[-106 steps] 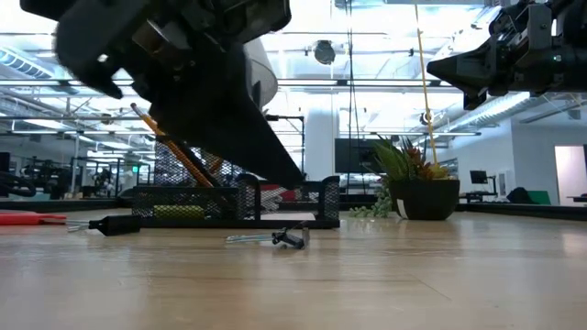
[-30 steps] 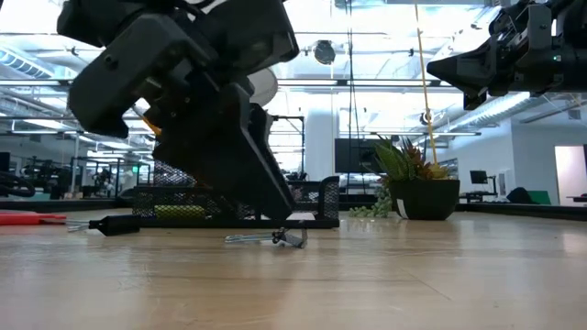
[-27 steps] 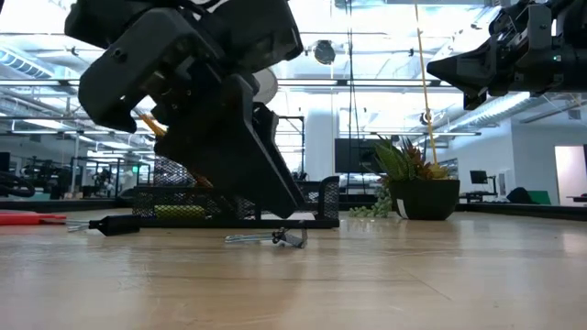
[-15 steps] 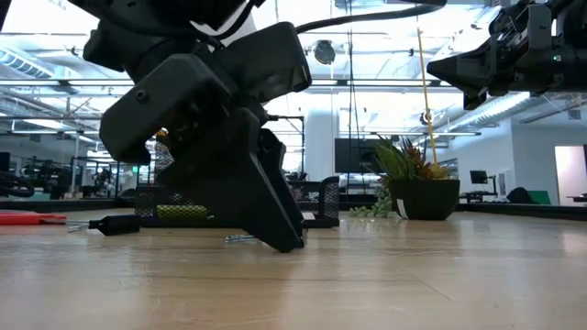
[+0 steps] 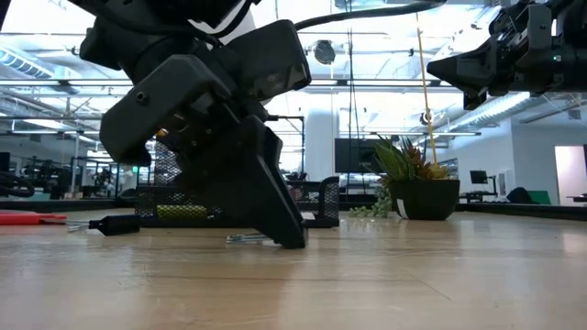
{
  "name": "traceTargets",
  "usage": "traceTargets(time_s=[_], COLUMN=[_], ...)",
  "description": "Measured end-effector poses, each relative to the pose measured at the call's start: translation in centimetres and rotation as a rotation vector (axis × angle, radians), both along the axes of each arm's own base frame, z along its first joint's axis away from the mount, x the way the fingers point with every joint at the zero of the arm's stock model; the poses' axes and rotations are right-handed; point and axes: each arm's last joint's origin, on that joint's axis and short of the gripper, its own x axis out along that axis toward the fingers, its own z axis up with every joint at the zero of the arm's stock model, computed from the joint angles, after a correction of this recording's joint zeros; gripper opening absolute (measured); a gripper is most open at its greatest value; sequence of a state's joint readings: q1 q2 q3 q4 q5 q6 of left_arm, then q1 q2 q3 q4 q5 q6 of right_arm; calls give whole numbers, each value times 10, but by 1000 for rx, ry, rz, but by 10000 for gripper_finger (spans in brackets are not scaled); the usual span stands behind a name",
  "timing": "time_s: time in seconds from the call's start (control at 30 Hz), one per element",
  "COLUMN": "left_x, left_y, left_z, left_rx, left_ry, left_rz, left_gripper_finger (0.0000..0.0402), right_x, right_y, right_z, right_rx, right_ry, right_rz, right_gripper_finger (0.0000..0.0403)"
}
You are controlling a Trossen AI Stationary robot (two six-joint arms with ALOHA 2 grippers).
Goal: Pick and place office supplies into organizer
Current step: Put the bottom black binder clip into the black desk organizer
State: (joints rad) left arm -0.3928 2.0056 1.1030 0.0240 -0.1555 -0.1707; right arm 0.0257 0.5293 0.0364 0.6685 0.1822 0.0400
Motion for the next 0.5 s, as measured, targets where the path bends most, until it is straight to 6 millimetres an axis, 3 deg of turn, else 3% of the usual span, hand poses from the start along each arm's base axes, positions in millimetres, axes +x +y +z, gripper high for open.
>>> traceTargets(time_s=[0.27, 0.5], left_x=[-2, -7], left_y=[-3, -11], left_z=[-1, -2], left_rx=[11, 19], left_ry=[-1, 2], left_rz=[-4, 71], left_gripper_finger=[158, 142], right_x=[0, 0], right_y=[0, 0], right_z=[0, 0], right_rx=[0, 0], right_ry=[1, 0], right_rz=[0, 0], right_gripper_finger=[0, 0])
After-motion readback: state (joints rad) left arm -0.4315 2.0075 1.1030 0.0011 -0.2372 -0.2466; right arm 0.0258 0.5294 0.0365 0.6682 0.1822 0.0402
